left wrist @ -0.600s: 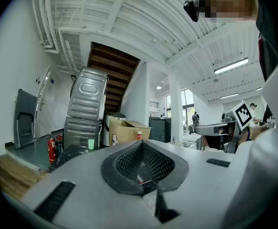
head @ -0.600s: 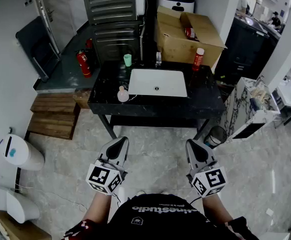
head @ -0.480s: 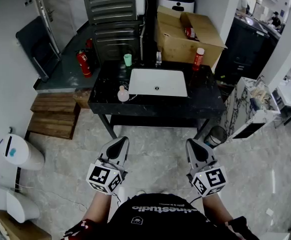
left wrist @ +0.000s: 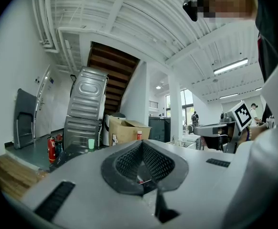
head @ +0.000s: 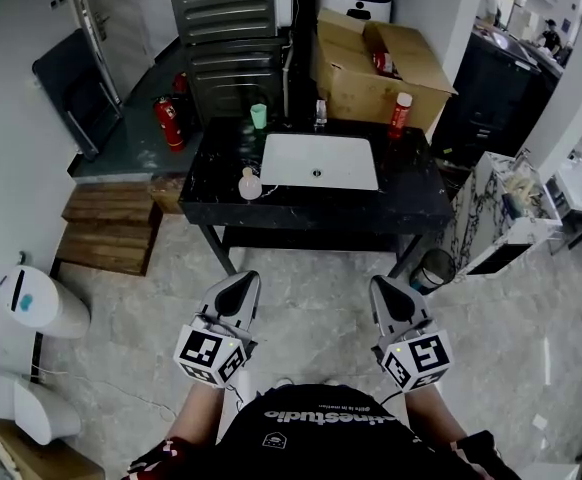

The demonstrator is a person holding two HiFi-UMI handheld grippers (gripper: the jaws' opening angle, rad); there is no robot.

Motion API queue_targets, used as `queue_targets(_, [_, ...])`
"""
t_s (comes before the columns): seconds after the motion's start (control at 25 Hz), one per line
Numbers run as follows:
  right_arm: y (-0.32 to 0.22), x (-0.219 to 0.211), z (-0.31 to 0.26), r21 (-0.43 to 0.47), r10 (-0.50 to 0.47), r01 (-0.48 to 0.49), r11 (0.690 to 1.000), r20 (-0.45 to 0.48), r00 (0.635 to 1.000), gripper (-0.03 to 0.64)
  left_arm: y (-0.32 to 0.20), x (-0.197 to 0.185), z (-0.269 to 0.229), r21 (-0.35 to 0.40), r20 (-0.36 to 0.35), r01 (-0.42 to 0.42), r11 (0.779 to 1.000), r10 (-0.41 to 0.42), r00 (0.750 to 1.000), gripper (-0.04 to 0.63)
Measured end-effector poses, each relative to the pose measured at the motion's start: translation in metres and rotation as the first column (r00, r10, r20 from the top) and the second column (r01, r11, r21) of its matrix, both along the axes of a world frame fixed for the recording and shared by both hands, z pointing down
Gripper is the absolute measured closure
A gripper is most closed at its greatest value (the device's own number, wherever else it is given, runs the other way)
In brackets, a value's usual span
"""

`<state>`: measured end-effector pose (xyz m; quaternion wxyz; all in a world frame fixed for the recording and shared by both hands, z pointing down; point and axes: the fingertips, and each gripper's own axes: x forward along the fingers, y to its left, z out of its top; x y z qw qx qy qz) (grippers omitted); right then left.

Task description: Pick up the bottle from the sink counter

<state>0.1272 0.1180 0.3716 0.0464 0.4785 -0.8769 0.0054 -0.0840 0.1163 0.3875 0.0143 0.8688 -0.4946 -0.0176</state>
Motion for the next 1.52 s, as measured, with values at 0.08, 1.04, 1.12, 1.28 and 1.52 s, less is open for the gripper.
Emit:
queue_targets(0.08, [-0.001, -0.003, 0.0, 0.004, 0.009, -0.009, 1.0, -0.007, 1.0, 0.58, -0.001, -0.004, 0.0, 0.0, -0.005, 0.0, 1.0, 0.0, 1.0, 0.581])
queue_targets(1.04, [-0.034, -0.027, 0.029, -0.04, 0.08, -0.077, 0.996, 0.061, 0.995, 0.578, -0.052, -0.04, 0.027, -0.026, 0.018, -0.061, 0.998, 0.061, 0.998, 0.581])
queue_targets(1.12, [-0.052, -0.022, 0.029, -0.042, 0.076, -0.073, 0.996, 0.081, 0.994, 0.58, -0.073, -0.036, 0.032, -0.031, 0.016, -0.053, 0.998, 0.054, 0.998, 0.581])
queue_targets(1.28, [-0.103, -0.011, 0.029, -0.036, 0.052, -0.049, 0.998, 0.099, 0.994, 0.578, -0.123, -0.025, 0.041, -0.044, 0.017, -0.033, 0.999, 0.033, 0.999, 0.581])
queue_targets(1.52, [-0.216, 0.009, 0.016, -0.012, -0.008, 0.01, 1.0, 0.139, 0.99, 0.578, -0.226, -0.002, 0.031, -0.029, 0.038, 0.006, 1.0, -0.005, 0.999, 0.581])
